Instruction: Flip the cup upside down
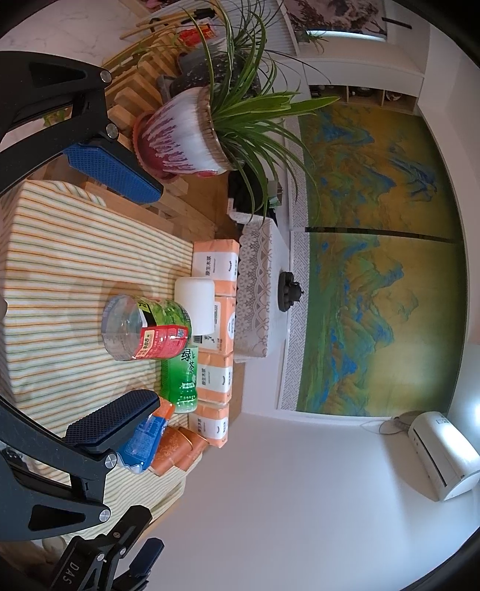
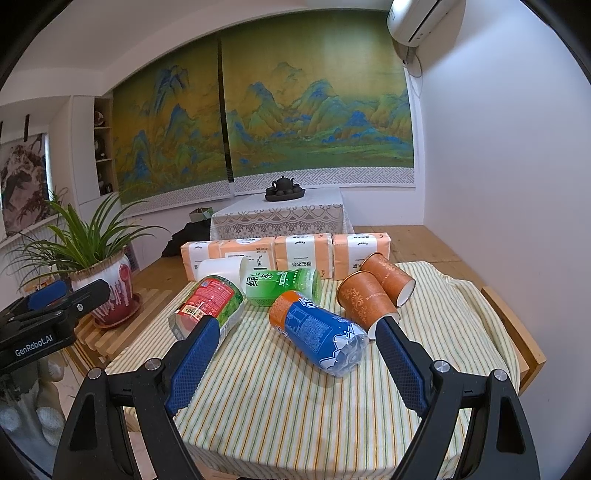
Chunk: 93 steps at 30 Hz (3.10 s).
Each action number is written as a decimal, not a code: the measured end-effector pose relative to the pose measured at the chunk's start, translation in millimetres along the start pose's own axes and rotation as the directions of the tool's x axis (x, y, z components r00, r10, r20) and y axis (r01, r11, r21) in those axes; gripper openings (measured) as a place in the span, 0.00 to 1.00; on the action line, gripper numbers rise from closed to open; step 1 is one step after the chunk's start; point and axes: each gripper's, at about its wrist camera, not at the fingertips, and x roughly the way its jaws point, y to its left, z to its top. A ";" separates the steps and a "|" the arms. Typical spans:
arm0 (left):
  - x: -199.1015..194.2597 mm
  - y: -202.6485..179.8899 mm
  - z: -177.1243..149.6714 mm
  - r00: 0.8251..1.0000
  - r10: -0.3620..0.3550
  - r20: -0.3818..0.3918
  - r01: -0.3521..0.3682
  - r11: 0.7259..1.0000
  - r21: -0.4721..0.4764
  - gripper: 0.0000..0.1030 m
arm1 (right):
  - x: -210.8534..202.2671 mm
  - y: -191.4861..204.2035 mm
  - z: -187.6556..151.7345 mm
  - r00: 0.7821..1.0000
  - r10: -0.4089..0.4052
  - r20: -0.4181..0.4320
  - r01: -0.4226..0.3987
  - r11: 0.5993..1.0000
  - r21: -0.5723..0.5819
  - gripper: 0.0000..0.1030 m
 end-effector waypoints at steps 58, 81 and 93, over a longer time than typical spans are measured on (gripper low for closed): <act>40.5 83.9 -11.8 0.988 0.130 -0.086 -0.134 0.990 -0.042 1.00 | 123.9 82.7 79.0 0.938 0.286 -0.195 -0.337 0.884 -0.325 0.81; 80.3 134.2 -19.5 0.979 0.146 -0.140 -0.160 0.983 -0.094 1.00 | 304.7 201.0 82.8 0.727 0.064 -0.683 -0.635 0.441 -0.634 0.81; 90.5 141.1 -18.1 0.984 0.116 -0.135 -0.133 0.984 -0.120 1.00 | 345.8 210.3 71.5 0.675 0.017 -0.738 -0.675 0.419 -0.607 0.81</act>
